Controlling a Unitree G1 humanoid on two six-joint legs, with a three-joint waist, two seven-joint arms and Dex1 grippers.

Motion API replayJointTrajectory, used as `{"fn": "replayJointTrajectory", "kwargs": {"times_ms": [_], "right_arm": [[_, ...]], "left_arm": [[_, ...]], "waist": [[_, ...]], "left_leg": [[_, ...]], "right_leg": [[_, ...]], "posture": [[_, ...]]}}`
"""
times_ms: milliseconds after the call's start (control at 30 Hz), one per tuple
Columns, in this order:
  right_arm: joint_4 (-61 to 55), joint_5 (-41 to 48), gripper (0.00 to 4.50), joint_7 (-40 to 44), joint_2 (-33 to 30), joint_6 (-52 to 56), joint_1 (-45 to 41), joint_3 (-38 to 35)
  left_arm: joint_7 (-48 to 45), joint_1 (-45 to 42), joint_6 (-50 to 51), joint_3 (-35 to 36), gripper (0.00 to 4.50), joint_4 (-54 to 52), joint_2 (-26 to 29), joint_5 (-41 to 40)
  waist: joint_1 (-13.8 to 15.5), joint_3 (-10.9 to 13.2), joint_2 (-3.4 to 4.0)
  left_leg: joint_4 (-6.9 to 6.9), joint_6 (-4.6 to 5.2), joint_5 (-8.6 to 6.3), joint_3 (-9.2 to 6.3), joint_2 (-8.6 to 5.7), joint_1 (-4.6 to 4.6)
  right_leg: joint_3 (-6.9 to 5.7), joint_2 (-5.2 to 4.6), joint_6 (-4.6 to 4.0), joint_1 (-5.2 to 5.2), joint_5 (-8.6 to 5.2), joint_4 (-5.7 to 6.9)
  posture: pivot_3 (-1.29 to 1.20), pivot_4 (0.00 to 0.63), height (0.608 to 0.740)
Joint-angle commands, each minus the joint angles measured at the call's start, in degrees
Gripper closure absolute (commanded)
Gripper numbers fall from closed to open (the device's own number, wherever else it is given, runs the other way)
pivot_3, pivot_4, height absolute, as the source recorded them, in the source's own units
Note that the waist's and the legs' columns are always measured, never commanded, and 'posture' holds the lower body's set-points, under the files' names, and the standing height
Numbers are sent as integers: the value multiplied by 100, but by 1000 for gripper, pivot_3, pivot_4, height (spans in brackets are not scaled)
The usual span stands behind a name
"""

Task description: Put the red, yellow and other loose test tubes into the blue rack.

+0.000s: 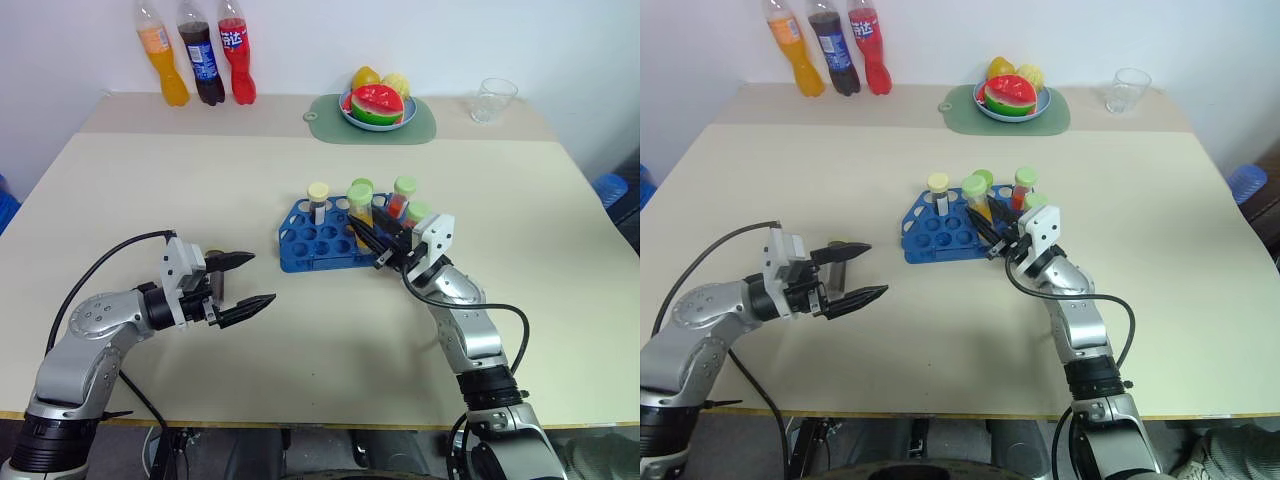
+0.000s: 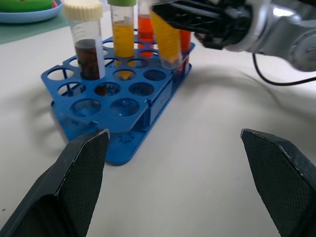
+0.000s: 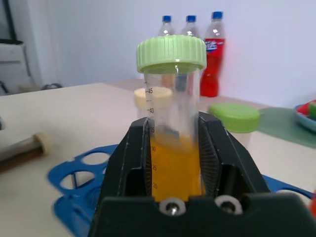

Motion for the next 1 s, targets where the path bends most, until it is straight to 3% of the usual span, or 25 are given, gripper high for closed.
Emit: {"fn": "replayJointTrajectory", "kwargs": {"times_ms": [33, 400, 533, 633, 767, 900, 1000], "right_arm": [[395, -106, 3439, -34, 87, -270, -65, -19], [967, 8, 3439, 180, 337, -597, -23, 22], [932, -215, 1774, 172, 208, -850, -8, 32], [608, -451, 272, 55, 29, -944, 53, 17], [-190, -509, 272, 211, -443, -683, 282, 18], [-1222, -285, 272, 676, -1210, -45, 720, -5], [-1893, 97, 272, 996, -1819, 594, 1110, -184]], "left_arm": [[-24, 60, -26, 163, 79, -218, 82, -104], [65, 143, -4, 225, 79, -238, 51, -199], [210, 70, 122, 343, 79, -258, -24, -450], [658, -55, 405, 576, 79, -363, -202, -787], [1769, -118, 800, 794, 79, -735, -437, -711], [3122, -132, 1863, 1024, 79, -1221, -480, -853], [4483, -385, 3778, 1269, 79, -1511, -284, -930]], "waist": [[-1, -1, -1], [-27, -2, 0], [-26, -1, 2], [-11, 2, 5], [12, 1, 5], [19, 0, 3], [21, 0, 1]], "left_leg": [[0, 0, 0, 0, 0, 0], [0, -2, 1, 2, 3, 18], [0, -2, 1, 1, 5, 19], [-2, -2, 1, 1, 4, 11], [0, -3, 1, -6, 1, 9], [-1, -2, 1, -18, 2, 7], [-1, -2, 1, -20, 1, 8]], "right_leg": [[0, 0, 0, 0, 0, 1], [2, -1, -4, 13, 3, 4], [2, 0, -5, 12, 3, 6], [2, -1, -4, 6, 3, 5], [2, -9, -2, 6, 4, 5], [2, -11, -1, 6, 5, 4], [2, -8, -1, 7, 5, 4]], "posture": [[0, 150, 740], [0, 150, 740], [0, 150, 740], [0, 150, 740], [0, 150, 740], [0, 150, 740], [0, 150, 740]]}}
